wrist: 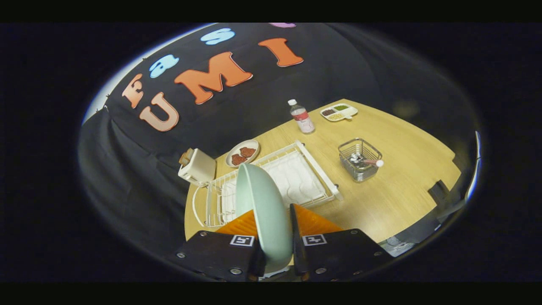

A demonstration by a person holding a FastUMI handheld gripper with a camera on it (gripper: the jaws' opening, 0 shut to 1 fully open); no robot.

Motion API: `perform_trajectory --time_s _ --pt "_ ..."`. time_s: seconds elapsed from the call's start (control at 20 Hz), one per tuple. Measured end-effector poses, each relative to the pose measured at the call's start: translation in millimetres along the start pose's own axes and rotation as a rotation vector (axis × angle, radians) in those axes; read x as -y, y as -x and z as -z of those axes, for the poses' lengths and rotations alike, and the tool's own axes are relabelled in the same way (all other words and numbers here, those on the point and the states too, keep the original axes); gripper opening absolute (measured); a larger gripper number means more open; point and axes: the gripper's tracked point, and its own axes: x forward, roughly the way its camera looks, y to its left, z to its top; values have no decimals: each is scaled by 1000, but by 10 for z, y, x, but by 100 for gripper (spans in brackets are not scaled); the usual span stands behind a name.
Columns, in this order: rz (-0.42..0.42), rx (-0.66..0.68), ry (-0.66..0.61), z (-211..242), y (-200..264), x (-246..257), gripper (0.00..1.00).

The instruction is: Take the plate from the dish rack, then take the spoon from the basket and place it into the plate.

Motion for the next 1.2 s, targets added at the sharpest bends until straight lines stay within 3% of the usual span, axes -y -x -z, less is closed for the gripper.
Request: perform_trajectory --time_s 0.2,0.65,1.2 --pt "-87 -65 -93 465 -65 90 27" --pt "-131 -150 -238 1140 -400 425 27" --pt "-148 -221 -297 1397 -837 512 28"
